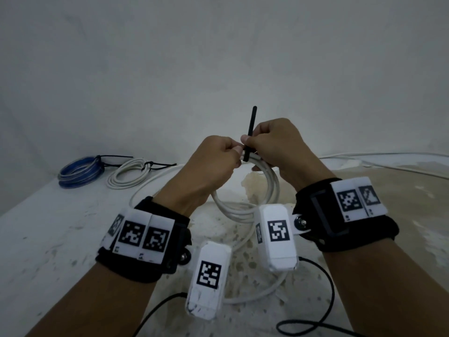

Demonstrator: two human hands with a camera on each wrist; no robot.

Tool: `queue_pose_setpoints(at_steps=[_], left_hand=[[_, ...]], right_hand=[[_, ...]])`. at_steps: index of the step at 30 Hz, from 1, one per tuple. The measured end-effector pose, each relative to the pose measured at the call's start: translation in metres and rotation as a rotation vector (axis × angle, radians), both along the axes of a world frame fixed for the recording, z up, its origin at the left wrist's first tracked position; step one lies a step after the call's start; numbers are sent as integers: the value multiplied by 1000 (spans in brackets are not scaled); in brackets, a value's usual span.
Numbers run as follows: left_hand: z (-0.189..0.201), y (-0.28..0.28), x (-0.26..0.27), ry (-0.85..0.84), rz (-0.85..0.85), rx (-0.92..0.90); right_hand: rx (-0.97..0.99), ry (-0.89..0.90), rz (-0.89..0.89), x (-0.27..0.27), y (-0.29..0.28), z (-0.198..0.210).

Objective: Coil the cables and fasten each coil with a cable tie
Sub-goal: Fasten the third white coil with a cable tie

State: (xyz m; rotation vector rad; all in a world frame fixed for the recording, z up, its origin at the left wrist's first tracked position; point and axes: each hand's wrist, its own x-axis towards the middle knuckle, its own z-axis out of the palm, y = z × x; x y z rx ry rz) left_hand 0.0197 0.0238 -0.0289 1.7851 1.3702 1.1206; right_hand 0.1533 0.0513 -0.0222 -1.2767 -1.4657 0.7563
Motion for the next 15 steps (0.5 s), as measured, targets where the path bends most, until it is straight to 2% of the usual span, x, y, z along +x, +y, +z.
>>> queue_pose_setpoints(at_steps=[6, 15], left_hand=[[-1, -2, -1, 79, -28, 4], [-7, 3, -7, 72, -85, -49]], right_hand=[[-81, 43, 17, 0, 2, -2], [-147, 120, 37, -1, 7, -11]])
